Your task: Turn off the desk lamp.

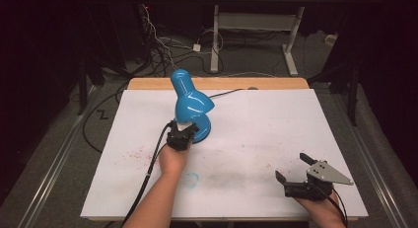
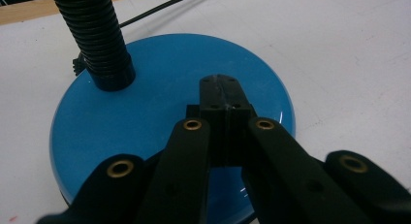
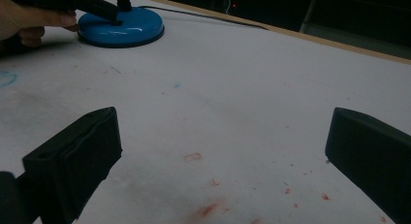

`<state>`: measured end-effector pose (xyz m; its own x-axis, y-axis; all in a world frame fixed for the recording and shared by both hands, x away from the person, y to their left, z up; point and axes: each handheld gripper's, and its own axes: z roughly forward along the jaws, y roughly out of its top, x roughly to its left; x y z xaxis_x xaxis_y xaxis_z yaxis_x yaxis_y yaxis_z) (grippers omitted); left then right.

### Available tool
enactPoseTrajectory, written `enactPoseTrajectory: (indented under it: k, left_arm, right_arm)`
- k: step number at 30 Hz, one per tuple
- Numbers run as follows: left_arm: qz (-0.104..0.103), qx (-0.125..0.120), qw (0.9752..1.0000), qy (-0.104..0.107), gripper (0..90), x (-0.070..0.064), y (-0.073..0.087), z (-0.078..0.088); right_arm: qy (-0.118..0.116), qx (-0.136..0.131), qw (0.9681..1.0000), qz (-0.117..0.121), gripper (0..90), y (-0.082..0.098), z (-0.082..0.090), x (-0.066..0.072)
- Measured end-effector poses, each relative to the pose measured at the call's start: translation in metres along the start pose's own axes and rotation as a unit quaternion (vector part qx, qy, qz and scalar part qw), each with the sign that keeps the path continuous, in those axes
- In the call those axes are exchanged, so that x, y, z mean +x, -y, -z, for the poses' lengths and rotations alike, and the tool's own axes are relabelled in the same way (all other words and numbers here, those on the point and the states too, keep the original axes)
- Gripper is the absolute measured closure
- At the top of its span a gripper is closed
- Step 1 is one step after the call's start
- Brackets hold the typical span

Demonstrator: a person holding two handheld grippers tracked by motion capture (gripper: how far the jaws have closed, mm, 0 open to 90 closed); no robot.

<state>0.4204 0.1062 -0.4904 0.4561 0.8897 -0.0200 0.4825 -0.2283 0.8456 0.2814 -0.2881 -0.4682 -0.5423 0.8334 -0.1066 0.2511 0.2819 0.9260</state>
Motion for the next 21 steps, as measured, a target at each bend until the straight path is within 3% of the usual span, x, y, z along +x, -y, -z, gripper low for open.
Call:
enactPoseTrajectory:
  k: [2,5,7,10,13,16,18,20,21]
  left_arm:
    - [0.005,-0.004,1.0000,0.002,88.3,-0.0003,0.0002,-0.0005]
    - [-0.006,0.003,1.0000,0.002,88.3,0.0004,0.0000,0.0008]
    - [0.006,-0.006,1.0000,0.005,88.3,-0.0006,0.0001,-0.0004]
    - [0.000,-0.002,1.0000,0.005,88.3,0.0000,-0.0002,0.0005]
    - [0.008,-0.005,0.9999,0.009,88.3,0.0002,-0.0003,0.0002]
    - [-0.012,0.002,0.9999,0.012,88.3,0.0009,-0.0007,0.0026]
    - [-0.015,-0.001,0.9998,0.014,88.3,0.0003,-0.0007,0.0032]
    - [-0.003,-0.011,0.9998,0.016,88.3,-0.0009,-0.0007,0.0030]
    - [-0.016,0.000,0.9997,0.017,88.3,0.0009,-0.0013,0.0057]
  right_arm:
    - [0.000,0.001,1.0000,0.001,0.2,0.0001,-0.0008,0.0001]
    - [-0.001,0.001,1.0000,0.002,0.2,-0.0001,-0.0012,0.0008]
    - [-0.001,0.001,1.0000,0.003,0.2,-0.0002,-0.0013,0.0009]
    - [0.000,0.000,1.0000,0.002,0.2,-0.0003,-0.0012,0.0001]
    - [0.000,-0.001,1.0000,0.002,0.2,-0.0003,-0.0011,-0.0006]
    - [0.001,-0.001,1.0000,0.000,0.2,-0.0005,-0.0008,-0.0010]
    - [0.003,-0.001,1.0000,-0.001,0.2,-0.0004,-0.0008,-0.0015]
    - [0.002,-0.001,1.0000,-0.001,0.3,-0.0001,-0.0009,-0.0020]
    - [0.002,-0.001,1.0000,-0.001,0.2,0.0001,-0.0009,-0.0022]
